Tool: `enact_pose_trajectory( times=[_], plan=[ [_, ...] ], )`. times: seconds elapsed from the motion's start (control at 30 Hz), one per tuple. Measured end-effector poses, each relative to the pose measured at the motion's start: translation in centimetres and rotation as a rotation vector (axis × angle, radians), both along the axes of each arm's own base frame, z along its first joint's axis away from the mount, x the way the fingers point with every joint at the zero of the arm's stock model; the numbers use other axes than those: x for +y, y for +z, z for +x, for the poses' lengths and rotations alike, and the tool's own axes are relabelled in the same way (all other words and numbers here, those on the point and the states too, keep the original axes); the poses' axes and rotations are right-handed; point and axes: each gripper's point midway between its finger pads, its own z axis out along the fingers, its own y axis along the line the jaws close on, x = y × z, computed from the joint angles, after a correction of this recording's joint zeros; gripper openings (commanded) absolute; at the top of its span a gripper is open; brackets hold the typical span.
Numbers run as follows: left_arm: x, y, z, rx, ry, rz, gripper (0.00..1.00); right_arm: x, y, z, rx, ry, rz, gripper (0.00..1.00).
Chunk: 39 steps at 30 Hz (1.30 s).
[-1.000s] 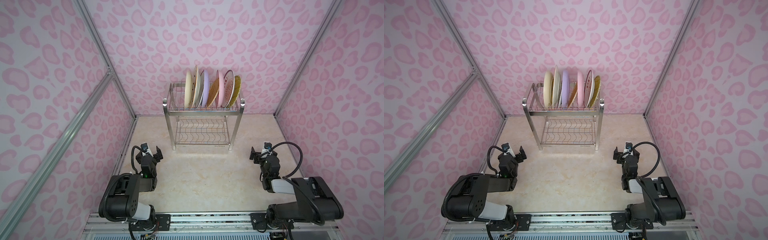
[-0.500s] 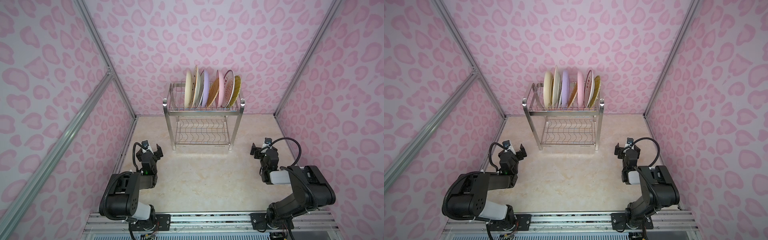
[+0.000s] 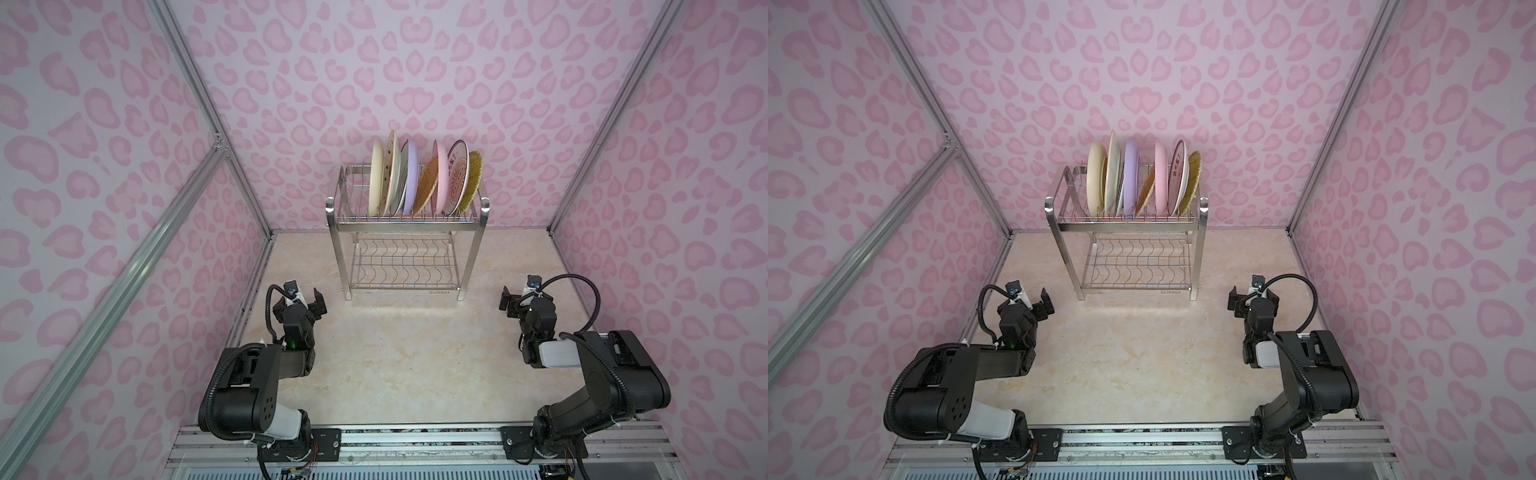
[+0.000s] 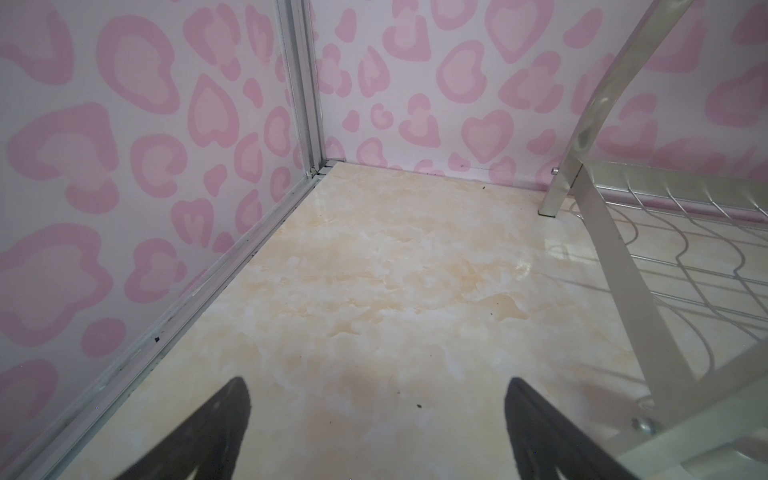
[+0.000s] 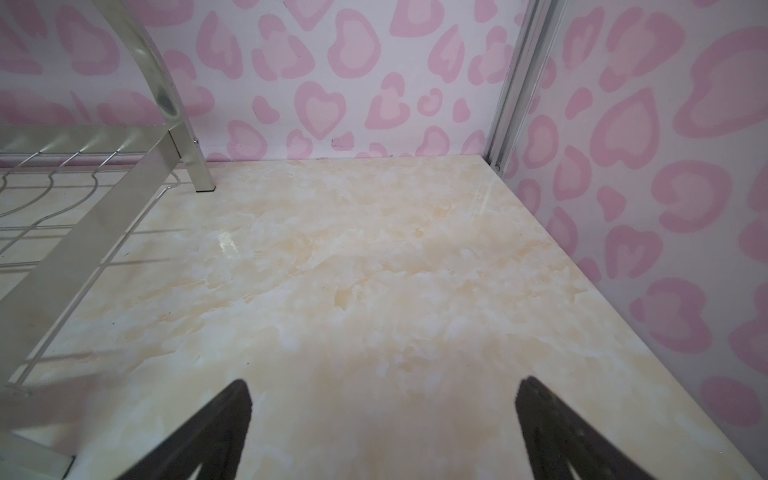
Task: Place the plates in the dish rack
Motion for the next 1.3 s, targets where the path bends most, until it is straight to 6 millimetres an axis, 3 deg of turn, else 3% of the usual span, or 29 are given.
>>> enact_pose_trajectory(
  times=[0.2,0.4,0.57,0.63,0.67,0.73,0.83,0.9,0.93,1.0,1.1,1.3],
  plan=[
    [0.0,0.0,0.0,0.000,0.000,0.000,0.97,0.7,-0.5,-0.3,0.016,0.019,-0.006,1.00],
    [0.0,0.0,0.0,0.000,0.000,0.000,0.97,0.2,-0.5,-0.4,0.015,0.016,0.000,1.00],
    [0.0,0.0,0.0,0.000,0.000,0.000,0.97,-0.6,-1.6,-2.6,0.003,-0.007,0.024,1.00],
    [0.0,0.0,0.0,0.000,0.000,0.000,0.97,-0.6,-1.0,-1.1,0.015,-0.011,0.027,1.00],
    [0.0,0.0,0.0,0.000,0.000,0.000,0.97,-0.2,0.4,-0.2,-0.017,0.007,0.028,0.99],
    [0.0,0.0,0.0,0.000,0.000,0.000,0.97,0.2,1.5,-0.4,-0.077,0.034,0.034,1.00],
    [-0.1,-0.2,-0.6,0.000,-0.004,-0.001,0.97,-1.2,-1.3,-2.7,-0.006,-0.020,0.050,1.00],
    [-0.1,-0.3,-0.9,-0.001,-0.007,-0.002,0.97,-0.5,-0.9,-1.0,0.010,0.004,0.045,1.00],
    [-0.2,-0.2,-0.8,-0.001,-0.010,-0.002,0.97,0.1,0.4,-0.1,-0.016,0.028,0.039,1.00],
    [-0.2,0.0,-0.2,-0.002,-0.014,-0.003,0.97,0.7,1.6,0.2,-0.061,0.059,0.039,1.00],
    [-0.3,0.1,0.0,-0.007,-0.019,-0.005,0.97,0.1,-0.2,-0.2,0.011,0.041,0.040,1.00],
    [-0.4,0.0,0.0,-0.001,-0.026,-0.006,0.97,0.6,-0.5,-0.2,0.016,0.061,0.036,1.00]
  ],
)
